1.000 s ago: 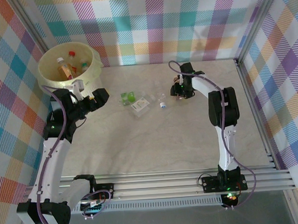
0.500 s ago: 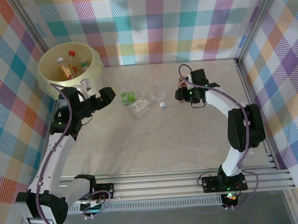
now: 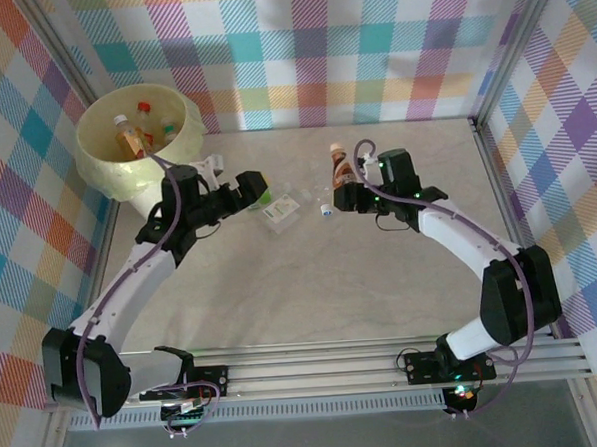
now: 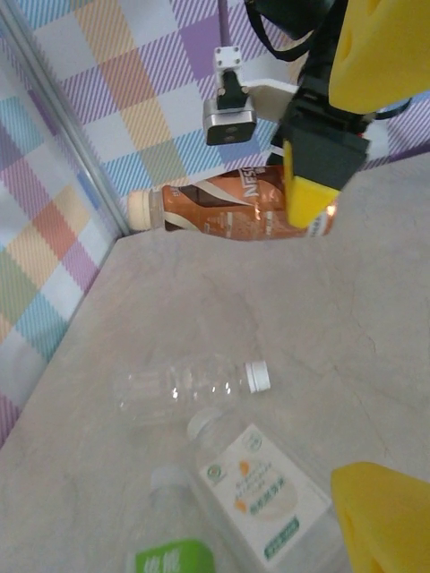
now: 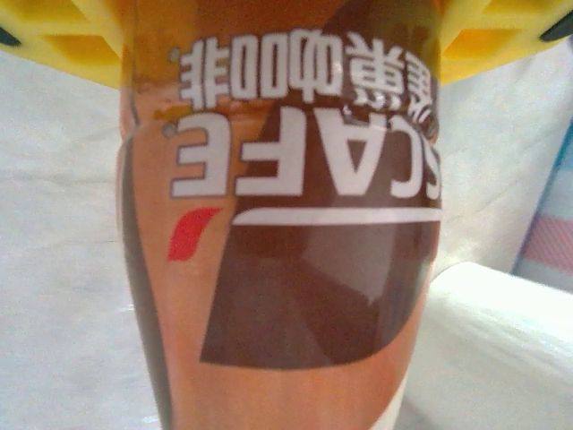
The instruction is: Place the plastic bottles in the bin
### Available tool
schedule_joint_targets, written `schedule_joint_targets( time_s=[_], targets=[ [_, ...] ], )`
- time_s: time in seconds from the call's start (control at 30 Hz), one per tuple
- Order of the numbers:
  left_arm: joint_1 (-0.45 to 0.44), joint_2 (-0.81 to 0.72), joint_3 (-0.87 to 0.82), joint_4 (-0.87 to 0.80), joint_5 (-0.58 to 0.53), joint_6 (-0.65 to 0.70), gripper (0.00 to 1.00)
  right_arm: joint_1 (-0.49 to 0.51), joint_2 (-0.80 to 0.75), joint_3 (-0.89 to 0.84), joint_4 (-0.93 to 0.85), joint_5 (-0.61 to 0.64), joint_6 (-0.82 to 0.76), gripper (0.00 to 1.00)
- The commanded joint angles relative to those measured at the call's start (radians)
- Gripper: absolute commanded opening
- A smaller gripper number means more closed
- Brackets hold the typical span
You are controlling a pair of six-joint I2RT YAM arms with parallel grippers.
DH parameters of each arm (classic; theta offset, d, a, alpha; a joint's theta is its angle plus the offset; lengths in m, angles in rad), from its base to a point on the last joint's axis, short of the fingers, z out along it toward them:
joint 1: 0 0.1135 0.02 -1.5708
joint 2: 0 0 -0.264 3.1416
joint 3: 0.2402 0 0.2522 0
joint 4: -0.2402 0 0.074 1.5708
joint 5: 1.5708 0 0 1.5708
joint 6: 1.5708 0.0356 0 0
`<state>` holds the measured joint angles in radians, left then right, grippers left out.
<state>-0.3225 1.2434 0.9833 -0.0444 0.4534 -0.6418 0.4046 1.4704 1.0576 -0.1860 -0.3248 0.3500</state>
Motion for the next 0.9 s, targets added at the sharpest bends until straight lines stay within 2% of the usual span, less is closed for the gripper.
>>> schedule_joint_targets(
  time_s=[0.0, 0.27, 0.5, 0.6, 0.87],
  targets=[
    [-0.050, 0.049, 0.028, 0.099, -0.039, -0.083, 1.00, 0.043, -0.032, -0.014, 0.072, -0.105, -0.041, 0.41],
    [-0.137, 0.158, 0.075, 0.228, -0.039, -0.150, 1.00, 0.079, -0.031, 0.005, 0.087, -0.228, -0.052, 0.42],
    [-0.184, 0.222, 0.157, 0.216, -0.077, -0.138, 1.00, 0.092, -0.029, 0.044, 0.097, -0.352, -0.067, 0.41],
    [-0.188, 0.248, 0.175, 0.235, -0.078, -0.163, 0.97, 0.097, -0.033, 0.056, 0.091, -0.376, -0.072, 0.42],
    [-0.241, 0.294, 0.234, 0.231, 0.040, -0.135, 0.84, 0.098, -0.039, 0.068, 0.124, -0.406, -0.037, 0.43]
  ],
)
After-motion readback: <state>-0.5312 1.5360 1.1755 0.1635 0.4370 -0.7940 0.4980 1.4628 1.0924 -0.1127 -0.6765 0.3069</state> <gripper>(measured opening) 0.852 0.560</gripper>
